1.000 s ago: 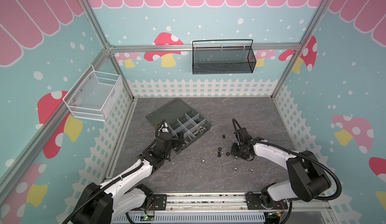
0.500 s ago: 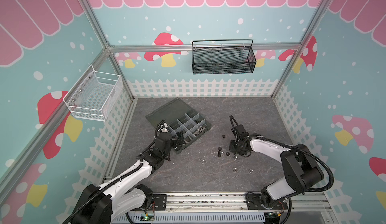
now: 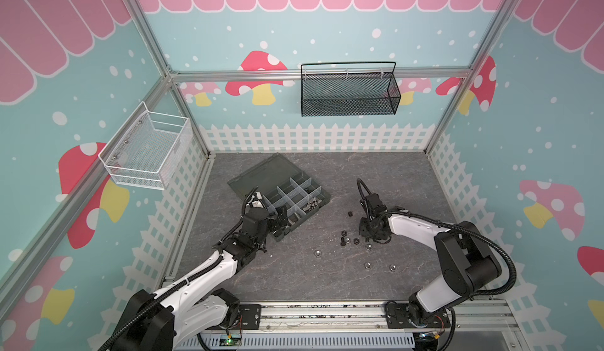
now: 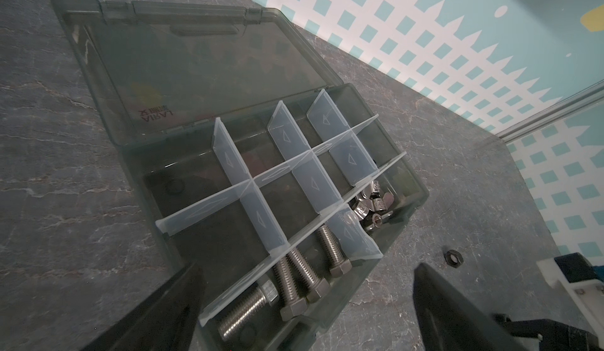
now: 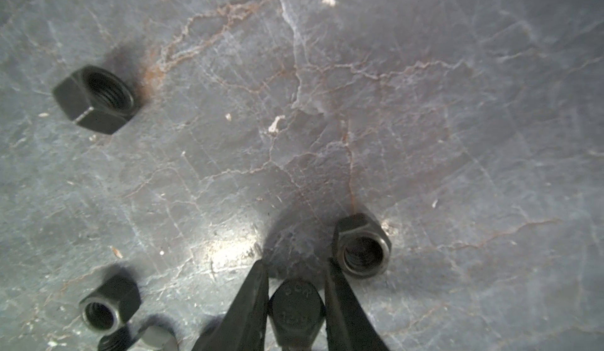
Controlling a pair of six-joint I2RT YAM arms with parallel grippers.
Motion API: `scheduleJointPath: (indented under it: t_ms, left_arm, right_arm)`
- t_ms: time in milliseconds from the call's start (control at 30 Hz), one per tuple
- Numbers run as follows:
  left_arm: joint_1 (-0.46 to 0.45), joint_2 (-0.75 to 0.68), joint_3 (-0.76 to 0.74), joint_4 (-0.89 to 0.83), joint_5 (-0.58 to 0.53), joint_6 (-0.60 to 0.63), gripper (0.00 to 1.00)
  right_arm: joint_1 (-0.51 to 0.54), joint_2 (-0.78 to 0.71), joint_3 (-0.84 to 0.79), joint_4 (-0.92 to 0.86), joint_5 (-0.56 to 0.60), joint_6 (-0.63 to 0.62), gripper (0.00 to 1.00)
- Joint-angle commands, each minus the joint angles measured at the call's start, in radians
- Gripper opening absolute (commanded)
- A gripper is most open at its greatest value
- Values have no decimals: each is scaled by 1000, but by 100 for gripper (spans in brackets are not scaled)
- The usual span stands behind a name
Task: Sort the screws and nuts into containers
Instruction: 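Close the right gripper on the black bolt's head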
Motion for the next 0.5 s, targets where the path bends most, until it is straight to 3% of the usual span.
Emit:
scheduleJointPath:
  t_ms: [0, 333, 467]
  left_arm:
    - [6, -20, -3, -7, -18, -19, 100]
    - [6, -25, -5, -8, -21, -17, 100]
    - [6, -29, -6, -9, -22, -17, 100]
  right_arm:
    - [17, 57, -26, -82, -3, 4, 27]
    - [50, 43, -5, -98, -5, 8, 19]
    - [52, 49, 5, -130, 11, 16, 36]
